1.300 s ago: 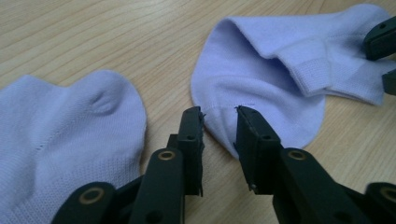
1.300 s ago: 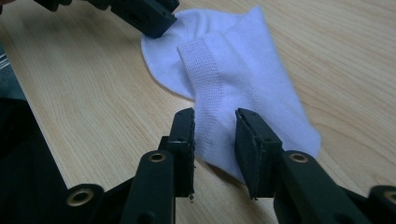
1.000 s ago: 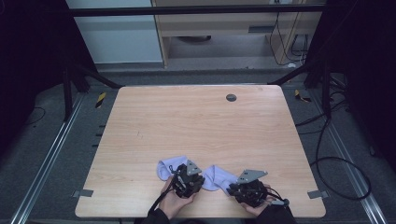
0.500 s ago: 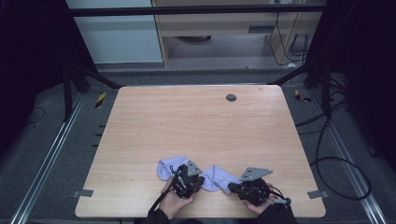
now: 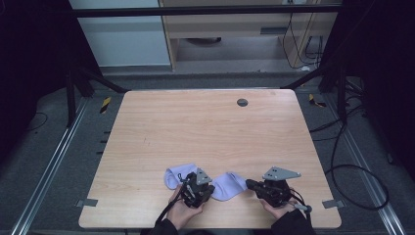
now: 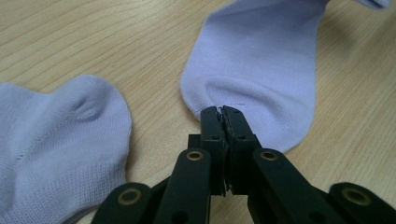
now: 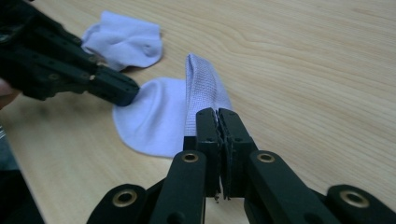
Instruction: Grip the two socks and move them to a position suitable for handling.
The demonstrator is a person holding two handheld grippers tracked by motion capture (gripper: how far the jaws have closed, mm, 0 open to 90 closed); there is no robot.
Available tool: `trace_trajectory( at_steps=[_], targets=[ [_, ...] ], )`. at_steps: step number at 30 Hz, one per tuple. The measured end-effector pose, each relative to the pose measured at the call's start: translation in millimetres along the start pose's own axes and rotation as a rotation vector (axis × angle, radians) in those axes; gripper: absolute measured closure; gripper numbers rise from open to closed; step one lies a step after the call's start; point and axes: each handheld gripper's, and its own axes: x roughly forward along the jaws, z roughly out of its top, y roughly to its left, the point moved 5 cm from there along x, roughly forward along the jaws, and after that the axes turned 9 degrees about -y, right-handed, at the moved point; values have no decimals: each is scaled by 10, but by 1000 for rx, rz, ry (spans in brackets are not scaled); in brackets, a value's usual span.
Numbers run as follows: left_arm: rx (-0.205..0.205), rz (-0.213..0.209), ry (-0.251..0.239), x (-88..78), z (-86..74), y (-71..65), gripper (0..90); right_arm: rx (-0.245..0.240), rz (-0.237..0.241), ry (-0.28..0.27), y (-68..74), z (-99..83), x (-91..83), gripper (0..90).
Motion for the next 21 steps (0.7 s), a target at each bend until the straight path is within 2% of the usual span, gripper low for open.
trace_trajectory(
  at_steps=[3,9,12,13,15,20,21],
  targets=[
    [3,-1,1,0,1,-1,873,14,-23,-5,-52,13,11,881],
    [12,-2,1,5,4,-5,873,33,-101,-6,-195,17,18,880],
    [11,-4,-1,8,4,-6,870,37,-122,7,-253,4,29,879],
    [13,-5,-1,8,4,-5,870,34,-141,33,-324,-35,52,879],
    [15,-4,-2,10,4,-5,869,44,-155,47,-369,-60,62,878],
    [20,0,-4,16,6,-8,857,41,-195,49,-464,-70,66,858],
    [20,2,-5,17,6,-6,847,39,-217,60,-511,-85,78,818]
  ],
)
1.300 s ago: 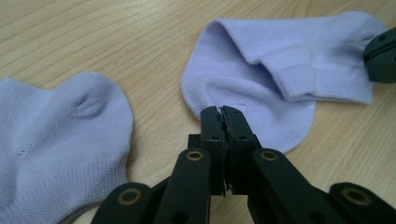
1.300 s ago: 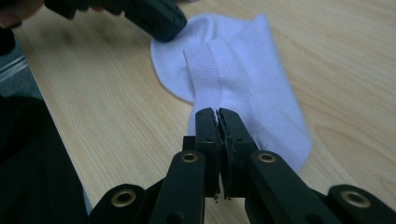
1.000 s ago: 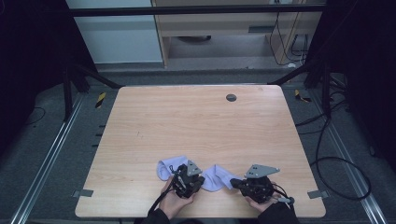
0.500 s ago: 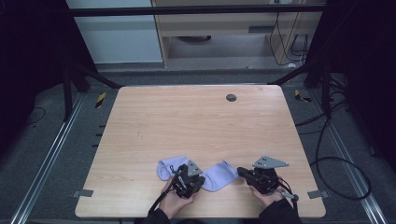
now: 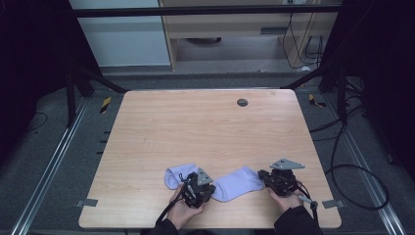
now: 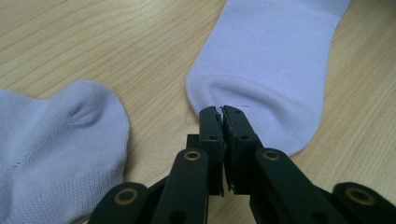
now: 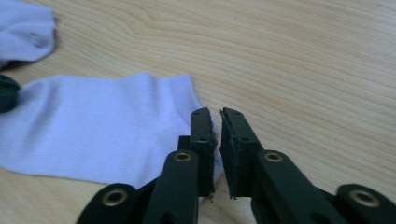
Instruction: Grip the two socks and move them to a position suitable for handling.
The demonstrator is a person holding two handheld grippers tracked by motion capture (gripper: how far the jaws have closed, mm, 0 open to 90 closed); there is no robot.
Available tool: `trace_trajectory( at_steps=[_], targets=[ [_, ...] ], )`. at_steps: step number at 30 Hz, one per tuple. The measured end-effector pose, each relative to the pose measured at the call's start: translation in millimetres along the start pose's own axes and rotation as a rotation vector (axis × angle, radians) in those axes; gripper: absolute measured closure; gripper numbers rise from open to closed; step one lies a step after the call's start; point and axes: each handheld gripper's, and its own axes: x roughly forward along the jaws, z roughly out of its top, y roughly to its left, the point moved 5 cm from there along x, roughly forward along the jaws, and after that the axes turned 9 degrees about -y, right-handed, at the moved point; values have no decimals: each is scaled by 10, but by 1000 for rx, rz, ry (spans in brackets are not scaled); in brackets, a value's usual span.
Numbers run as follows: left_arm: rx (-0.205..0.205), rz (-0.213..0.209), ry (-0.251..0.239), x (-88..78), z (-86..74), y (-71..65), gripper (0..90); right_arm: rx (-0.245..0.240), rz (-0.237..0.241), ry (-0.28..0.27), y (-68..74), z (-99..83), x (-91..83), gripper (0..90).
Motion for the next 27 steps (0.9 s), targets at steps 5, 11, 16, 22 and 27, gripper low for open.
trace_trajectory(
  at_steps=[5,11,16,22,27],
  targets=[
    [-9,-3,-4,-2,4,5,790,-7,-17,-29,-71,13,-39,756],
    [-6,-1,-7,6,3,-6,782,-30,15,-24,-60,12,36,702],
    [-7,5,-4,9,4,-6,817,-29,32,12,-81,-20,137,721],
    [2,9,-8,25,16,-18,869,-36,53,52,-69,-35,145,854],
    [10,9,-2,56,48,-34,876,-59,39,49,-64,-21,93,861]
  ],
)
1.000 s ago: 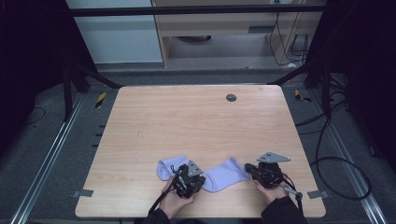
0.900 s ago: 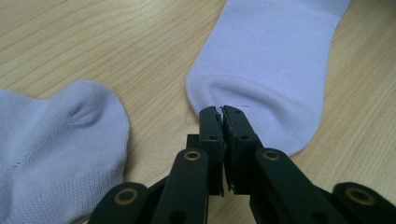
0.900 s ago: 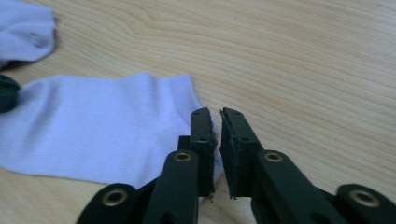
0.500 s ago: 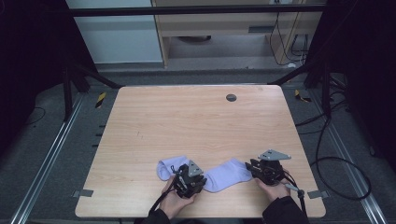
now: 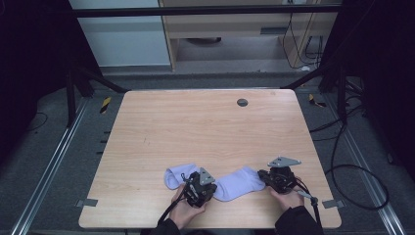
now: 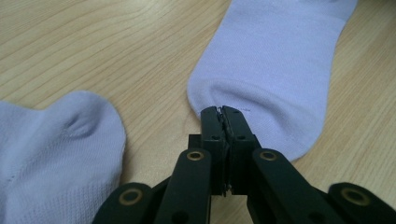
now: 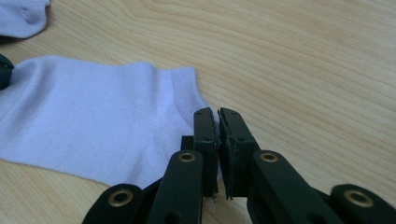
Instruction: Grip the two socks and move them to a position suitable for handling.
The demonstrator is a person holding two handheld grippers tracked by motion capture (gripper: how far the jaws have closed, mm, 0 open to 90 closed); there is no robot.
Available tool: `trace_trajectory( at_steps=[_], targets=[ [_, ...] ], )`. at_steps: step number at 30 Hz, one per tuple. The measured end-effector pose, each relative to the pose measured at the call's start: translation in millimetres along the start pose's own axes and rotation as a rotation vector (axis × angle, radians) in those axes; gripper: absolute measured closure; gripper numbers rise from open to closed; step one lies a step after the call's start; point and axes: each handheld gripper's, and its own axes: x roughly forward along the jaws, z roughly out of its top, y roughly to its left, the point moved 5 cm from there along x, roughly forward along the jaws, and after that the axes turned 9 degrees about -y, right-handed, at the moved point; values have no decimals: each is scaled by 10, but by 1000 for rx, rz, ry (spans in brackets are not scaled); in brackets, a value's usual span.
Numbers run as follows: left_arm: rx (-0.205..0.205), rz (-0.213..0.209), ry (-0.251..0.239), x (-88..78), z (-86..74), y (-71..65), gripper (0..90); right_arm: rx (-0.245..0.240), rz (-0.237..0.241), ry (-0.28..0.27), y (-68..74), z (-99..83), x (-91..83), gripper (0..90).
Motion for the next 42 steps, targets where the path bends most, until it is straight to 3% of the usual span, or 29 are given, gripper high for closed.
trace_trajectory(
  at_steps=[12,14,16,18,21,25,28,33,34,38,40,42],
  targets=[
    [23,5,-9,104,75,-32,862,8,-44,3,-11,-131,-306,853],
    [26,7,-11,100,74,-34,820,7,-46,10,-5,-143,-314,845],
    [21,-8,-44,29,108,-24,755,0,-53,10,-1,-152,-305,808],
    [20,-10,-52,4,119,-19,714,7,-52,-9,-4,-134,-316,769],
    [20,-9,-82,-165,162,45,649,12,-58,-56,-12,-85,-356,701],
    [5,8,-110,-358,184,159,587,16,-63,-112,-10,-2,-394,635],
    [0,17,-124,-454,180,226,550,20,-61,-125,6,38,-396,608],
    [-28,87,-146,-728,84,532,508,8,-39,-152,101,162,-361,550],
    [-28,87,-146,-728,84,532,500,8,-39,-152,101,162,-361,550],
    [-60,169,-138,-941,-61,831,482,-12,-9,-168,222,283,-295,511],
    [-66,176,-137,-967,-81,867,476,-5,0,-165,250,306,-282,507],
    [-95,207,-140,-1048,-155,992,471,-16,16,-163,304,365,-222,494]
  ],
)
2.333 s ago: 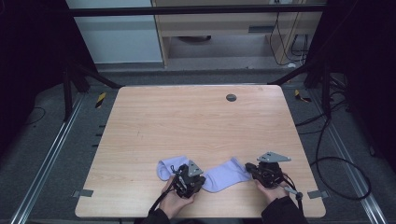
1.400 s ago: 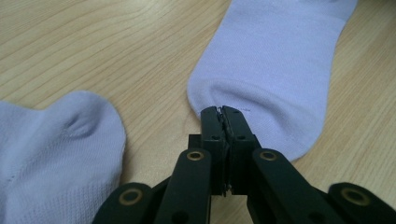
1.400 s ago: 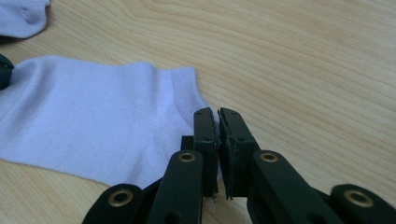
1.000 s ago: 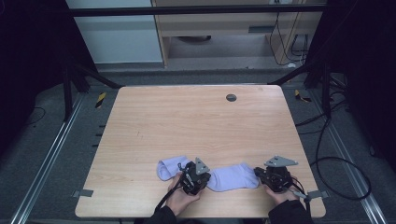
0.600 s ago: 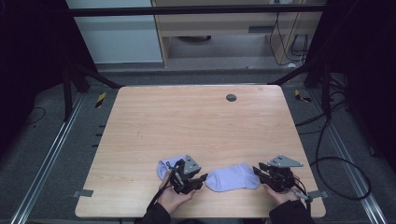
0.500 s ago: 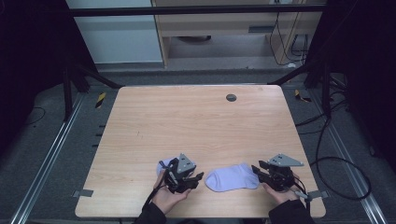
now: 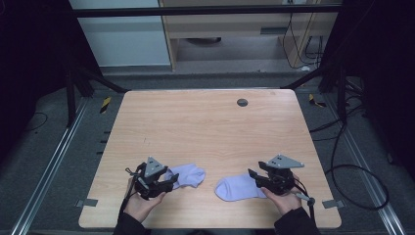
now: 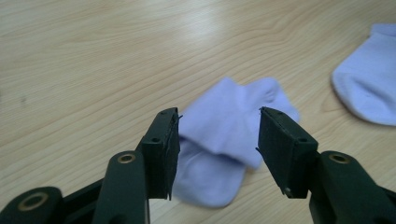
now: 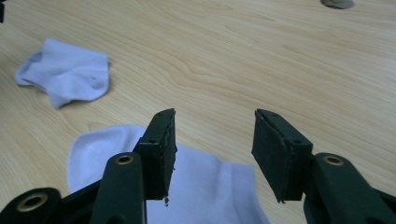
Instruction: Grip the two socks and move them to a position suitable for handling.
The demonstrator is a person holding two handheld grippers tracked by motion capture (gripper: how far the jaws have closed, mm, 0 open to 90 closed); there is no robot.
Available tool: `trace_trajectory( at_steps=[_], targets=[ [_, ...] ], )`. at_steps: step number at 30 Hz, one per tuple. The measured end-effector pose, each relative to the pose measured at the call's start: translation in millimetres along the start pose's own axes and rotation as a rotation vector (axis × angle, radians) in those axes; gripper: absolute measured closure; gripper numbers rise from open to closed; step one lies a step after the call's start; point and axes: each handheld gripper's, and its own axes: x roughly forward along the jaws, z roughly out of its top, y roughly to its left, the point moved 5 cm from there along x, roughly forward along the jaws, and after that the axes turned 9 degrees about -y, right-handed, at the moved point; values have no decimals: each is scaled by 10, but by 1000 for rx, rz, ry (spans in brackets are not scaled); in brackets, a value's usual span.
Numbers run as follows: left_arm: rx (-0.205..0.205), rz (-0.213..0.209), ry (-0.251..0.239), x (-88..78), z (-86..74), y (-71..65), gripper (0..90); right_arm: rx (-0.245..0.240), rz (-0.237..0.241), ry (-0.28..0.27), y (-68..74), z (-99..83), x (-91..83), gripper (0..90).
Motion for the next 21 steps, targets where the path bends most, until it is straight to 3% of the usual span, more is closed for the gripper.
trace_trajectory(
  at_steps=[6,11,15,16,17,18,20,21],
  targets=[
    [-30,45,16,-49,-125,202,470,3,68,-7,199,116,147,500],
    [-51,59,42,-31,-234,285,489,-30,113,-16,394,217,310,533],
    [-72,58,59,7,-290,310,509,-54,165,-10,633,287,487,558],
    [-72,58,59,7,-290,310,513,-54,165,-10,633,287,487,558],
    [-79,54,63,37,-307,303,516,-65,188,1,748,301,576,575],
    [-79,54,63,37,-307,303,521,-65,188,1,748,301,576,575],
    [-80,47,72,60,-318,287,533,-91,219,23,923,291,715,601],
    [-80,45,71,73,-322,275,533,-91,219,23,923,291,715,601]
  ],
)
